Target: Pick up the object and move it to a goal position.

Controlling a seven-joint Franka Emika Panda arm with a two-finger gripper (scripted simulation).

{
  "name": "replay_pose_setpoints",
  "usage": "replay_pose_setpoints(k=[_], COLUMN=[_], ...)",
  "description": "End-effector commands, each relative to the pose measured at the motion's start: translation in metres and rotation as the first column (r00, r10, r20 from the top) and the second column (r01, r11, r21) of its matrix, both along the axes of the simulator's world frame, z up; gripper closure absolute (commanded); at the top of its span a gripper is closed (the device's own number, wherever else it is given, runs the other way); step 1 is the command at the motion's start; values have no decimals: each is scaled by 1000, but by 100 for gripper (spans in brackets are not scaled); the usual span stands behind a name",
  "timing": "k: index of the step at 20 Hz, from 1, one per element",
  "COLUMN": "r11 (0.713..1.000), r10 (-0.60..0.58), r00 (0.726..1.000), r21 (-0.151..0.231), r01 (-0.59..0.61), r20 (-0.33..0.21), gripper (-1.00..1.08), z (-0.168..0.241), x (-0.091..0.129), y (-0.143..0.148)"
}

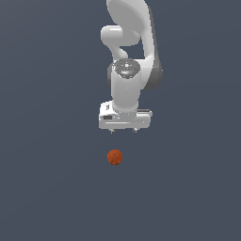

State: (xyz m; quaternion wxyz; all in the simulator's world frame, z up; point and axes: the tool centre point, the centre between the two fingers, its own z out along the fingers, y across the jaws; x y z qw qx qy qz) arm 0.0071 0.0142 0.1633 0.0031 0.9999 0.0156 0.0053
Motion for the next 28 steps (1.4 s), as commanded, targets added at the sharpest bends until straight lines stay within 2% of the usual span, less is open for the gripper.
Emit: replay_pose_setpoints(k=[1, 8, 14, 21, 28], r11=[1000, 988, 949, 863, 740], r10=[-26, -155, -316, -506, -672], r00=[1000, 988, 949, 863, 740], r21=[1, 7, 12, 14, 13], r01=[26, 155, 316, 506, 672], r20=[-1, -4, -9, -16, -20], gripper=[-92, -92, -92, -92, -92], z=[-1, -7, -14, -23, -32], x=[1, 7, 15, 24, 33], y=[0, -4, -9, -15, -21])
